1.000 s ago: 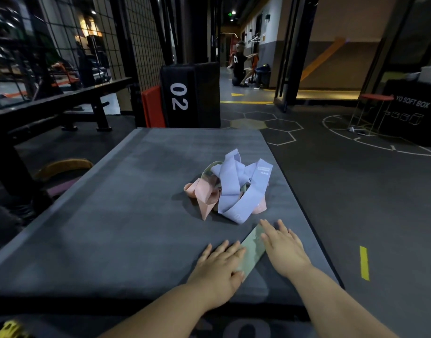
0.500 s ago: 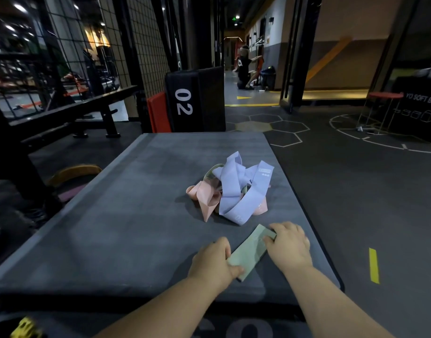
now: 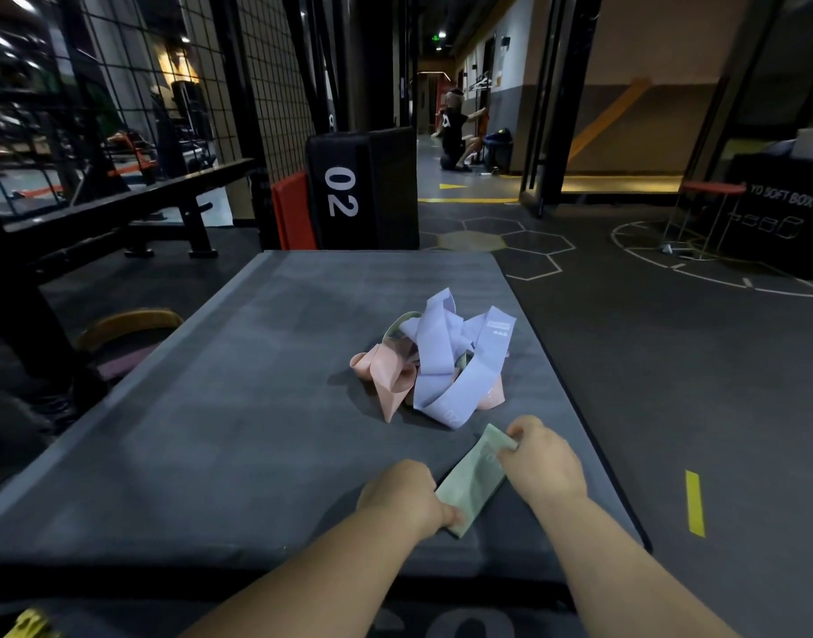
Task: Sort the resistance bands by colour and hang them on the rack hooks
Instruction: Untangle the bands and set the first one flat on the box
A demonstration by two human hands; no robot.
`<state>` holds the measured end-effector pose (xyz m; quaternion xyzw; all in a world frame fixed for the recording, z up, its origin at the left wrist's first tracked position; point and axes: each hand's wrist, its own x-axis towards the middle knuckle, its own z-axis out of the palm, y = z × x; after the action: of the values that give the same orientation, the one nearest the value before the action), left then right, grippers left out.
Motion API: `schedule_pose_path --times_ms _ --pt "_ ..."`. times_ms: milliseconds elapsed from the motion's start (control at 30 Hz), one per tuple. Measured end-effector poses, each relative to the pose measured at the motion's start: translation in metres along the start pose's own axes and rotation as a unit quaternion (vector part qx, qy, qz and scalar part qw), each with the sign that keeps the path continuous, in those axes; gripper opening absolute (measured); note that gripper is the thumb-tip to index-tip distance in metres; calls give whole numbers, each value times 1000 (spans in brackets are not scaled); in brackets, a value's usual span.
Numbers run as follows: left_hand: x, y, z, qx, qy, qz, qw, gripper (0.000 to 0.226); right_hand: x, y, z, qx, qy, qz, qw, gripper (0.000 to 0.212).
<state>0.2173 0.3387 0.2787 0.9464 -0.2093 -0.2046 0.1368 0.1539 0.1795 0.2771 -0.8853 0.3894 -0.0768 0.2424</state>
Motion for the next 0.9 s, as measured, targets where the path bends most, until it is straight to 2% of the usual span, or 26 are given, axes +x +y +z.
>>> schedule_pose_path --times_ms 67,233,367,467,600,767,900 --pt "1 -5 -1 -31 4 6 1000 40 0 -1 -1 20 3 4 1000 26" --pt "8 -21 -6 -146 -30 21 989 33 -3 -15 0 99 24 -6 995 3" --pt "6 -41 -11 -257 -48 31 965 27 -8 -37 2 152 40 -48 986 6" --pt "1 -69 -19 -292 -26 27 956 18 -12 -63 12 154 38 -64 985 19" --pt "-4 -120 -39 -333 16 7 943 24 -17 -116 33 109 17 -114 987 8" --pt "-12 -178 -62 -323 64 -47 943 32 -25 -188 72 81 -15 -178 981 19" --pt "-28 -217 -86 -198 110 -92 970 32 -33 -231 101 83 -55 -183 978 17"
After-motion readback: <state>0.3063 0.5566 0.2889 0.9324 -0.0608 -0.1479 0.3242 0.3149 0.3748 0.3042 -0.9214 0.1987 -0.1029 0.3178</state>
